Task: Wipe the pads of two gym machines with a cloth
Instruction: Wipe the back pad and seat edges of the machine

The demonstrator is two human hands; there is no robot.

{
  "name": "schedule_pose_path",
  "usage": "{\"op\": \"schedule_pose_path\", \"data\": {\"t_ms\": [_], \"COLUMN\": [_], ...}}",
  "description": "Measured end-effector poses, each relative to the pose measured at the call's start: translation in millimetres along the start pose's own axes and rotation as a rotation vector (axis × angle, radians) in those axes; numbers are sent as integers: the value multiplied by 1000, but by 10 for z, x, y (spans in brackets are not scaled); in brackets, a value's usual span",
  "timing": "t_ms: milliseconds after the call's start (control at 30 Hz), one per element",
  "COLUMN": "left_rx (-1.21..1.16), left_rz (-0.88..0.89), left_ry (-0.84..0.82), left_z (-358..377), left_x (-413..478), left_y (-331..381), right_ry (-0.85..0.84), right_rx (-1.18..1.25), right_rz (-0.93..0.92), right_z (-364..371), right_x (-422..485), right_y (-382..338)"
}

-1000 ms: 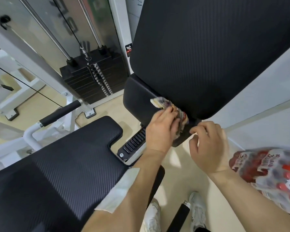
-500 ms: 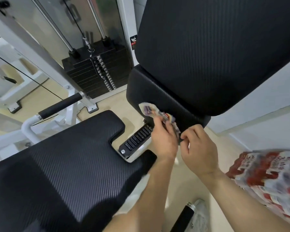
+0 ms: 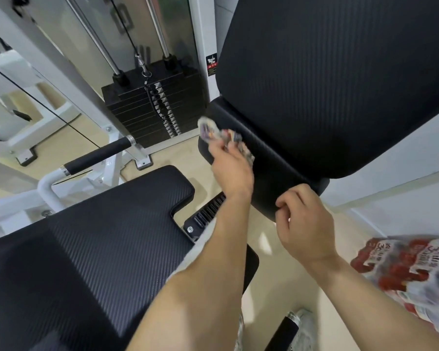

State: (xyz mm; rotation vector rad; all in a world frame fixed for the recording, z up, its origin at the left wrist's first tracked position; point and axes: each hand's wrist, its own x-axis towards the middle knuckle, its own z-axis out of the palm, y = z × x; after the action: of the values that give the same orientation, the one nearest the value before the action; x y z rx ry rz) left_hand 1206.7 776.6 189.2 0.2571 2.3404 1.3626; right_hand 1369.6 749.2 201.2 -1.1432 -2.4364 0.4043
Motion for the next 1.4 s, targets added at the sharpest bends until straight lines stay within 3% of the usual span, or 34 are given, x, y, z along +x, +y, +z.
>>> {"op": "schedule_pose_path", "data": {"t_ms": [133, 233, 300, 367, 433, 533, 633, 733, 867, 1000, 1133, 1233, 1400], "left_rx": [133, 70, 30, -48, -155, -355, -219, -164, -108, -273, -398, -288, -87], "left_rz": [-83, 18, 87, 59, -77, -161, -161, -146, -276, -442, -234, -44, 260], "left_ry": [-163, -294, -252, -93, 24, 44, -25, -60, -166, -171, -50, 18, -86], "left_z": [164, 128, -4, -114, -158, -150, -77, -8, 200, 306, 165, 58, 91], "left_x": [-649, -1141, -1151, -825, -194, 673, 864, 497, -373, -846, -375, 104, -238], "left_y": [-616, -770, -696, -528, -270, 58, 97, -112, -616, -588, 208, 710, 419], "right_ry": [27, 12, -10, -39, -63, -36, 14, -15, -47, -50, -82, -57, -58], "right_rx": [-8, -5, -6, -9, -15, 1, 49, 83, 52, 31, 40, 53, 43], "right_rz": [-23, 29, 46, 32, -8, -78, -146, -165, -135, -97, -118, -135, -135], "right_z": [3, -64, -125, -163, -163, -92, -7, 19, -28, -134, -253, -303, -345], "right_x": [1, -34, -51, -64, -62, 1, 86, 142, 132, 82, 100, 159, 221], "right_y": [65, 175, 230, 250, 244, 200, 149, 130, 153, 203, 234, 223, 190]}}
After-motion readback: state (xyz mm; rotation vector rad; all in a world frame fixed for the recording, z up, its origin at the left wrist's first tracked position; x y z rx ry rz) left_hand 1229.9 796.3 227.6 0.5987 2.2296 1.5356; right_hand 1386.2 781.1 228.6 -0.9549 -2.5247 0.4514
